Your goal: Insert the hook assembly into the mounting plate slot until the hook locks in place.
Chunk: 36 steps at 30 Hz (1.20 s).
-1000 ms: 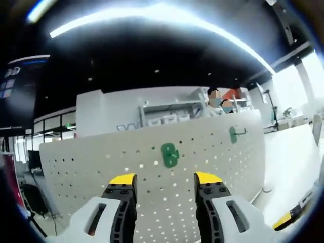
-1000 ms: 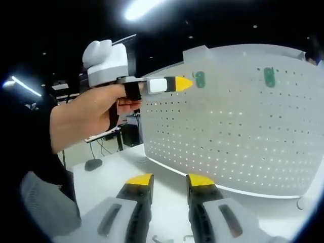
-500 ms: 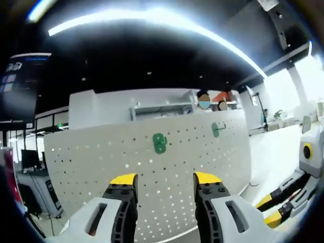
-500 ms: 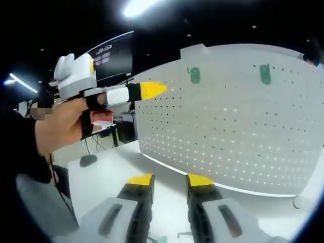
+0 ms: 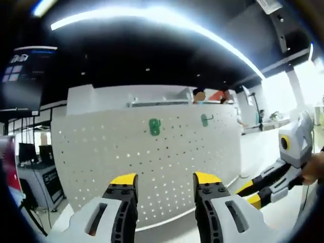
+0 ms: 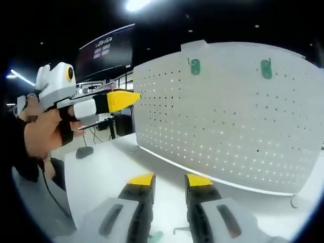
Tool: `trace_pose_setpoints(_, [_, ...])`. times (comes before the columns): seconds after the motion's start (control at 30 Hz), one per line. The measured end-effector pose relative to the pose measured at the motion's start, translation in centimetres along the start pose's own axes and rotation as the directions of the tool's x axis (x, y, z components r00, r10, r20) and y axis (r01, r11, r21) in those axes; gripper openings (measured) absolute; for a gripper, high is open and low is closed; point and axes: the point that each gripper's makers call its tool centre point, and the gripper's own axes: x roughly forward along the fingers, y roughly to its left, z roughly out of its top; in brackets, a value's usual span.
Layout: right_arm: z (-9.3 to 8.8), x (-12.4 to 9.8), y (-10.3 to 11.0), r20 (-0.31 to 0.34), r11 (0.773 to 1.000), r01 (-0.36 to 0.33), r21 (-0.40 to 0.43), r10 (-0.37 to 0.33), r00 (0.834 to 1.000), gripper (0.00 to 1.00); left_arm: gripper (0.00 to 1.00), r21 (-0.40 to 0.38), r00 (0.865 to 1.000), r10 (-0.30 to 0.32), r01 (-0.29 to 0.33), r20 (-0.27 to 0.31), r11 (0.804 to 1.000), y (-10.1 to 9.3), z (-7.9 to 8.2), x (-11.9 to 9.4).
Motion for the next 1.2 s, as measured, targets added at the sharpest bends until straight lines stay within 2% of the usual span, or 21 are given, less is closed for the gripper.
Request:
trace_pose_setpoints(0.13, [-0.6,0.1,-0.1,-0.022,1.0,0.004,-0.002,-0.004,1.0,0.21,0.44,0.013,0.999,-0.034,0.034,-0.004,0.999,-1.4,-0.8,-0.9])
trace_pose_setpoints(0.23, [-1.1,0.2,-0.1,-0.039,1.0,0.005,-0.006,-0.005,0.999,0.21,0.43,0.0,0.998,-0.057,0.057,-0.034,0.998,-2.0,-2.0,-0.9])
trace_pose_setpoints(0.53, [-3.7,0.7,0.3,-0.133,1.0,-0.01,-0.012,0.008,0.991,0.21,0.43,0.014,0.996,-0.092,0.092,-0.02,0.996,-2.9,-1.6,-0.7])
trace_pose_setpoints(0.6, [-4.5,0.7,0.5,-0.166,1.0,-0.018,-0.002,0.017,0.986,0.21,0.43,0.015,0.995,-0.097,0.097,-0.017,0.995,-3.0,-1.5,-0.7])
trace_pose_setpoints(0.63, [-5.5,0.7,0.5,-0.21,1.0,-0.021,-0.005,0.019,0.978,0.21,0.43,0.016,0.995,-0.103,0.103,-0.015,0.995,-3.2,-1.4,-0.7])
trace_pose_setpoints(0.83, [-8.0,0.8,1.2,-0.31,0.999,-0.039,-0.011,0.034,0.95,0.21,0.43,0.02,0.992,-0.121,0.122,-0.015,0.992,-3.6,-1.5,-0.6])
trace_pose_setpoints(1.0, [-9.0,0.9,1.8,-0.345,0.998,-0.058,-0.016,0.049,0.937,0.2,0.42,0.023,0.991,-0.132,0.133,-0.017,0.991,-3.8,-1.6,-0.5])
trace_pose_setpoints(1.2, [-10.4,0.9,2.4,-0.403,0.997,-0.08,-0.021,0.065,0.913,0.19,0.41,0.032,0.989,-0.145,0.145,-0.027,0.989,-3.9,-1.9,-0.4])
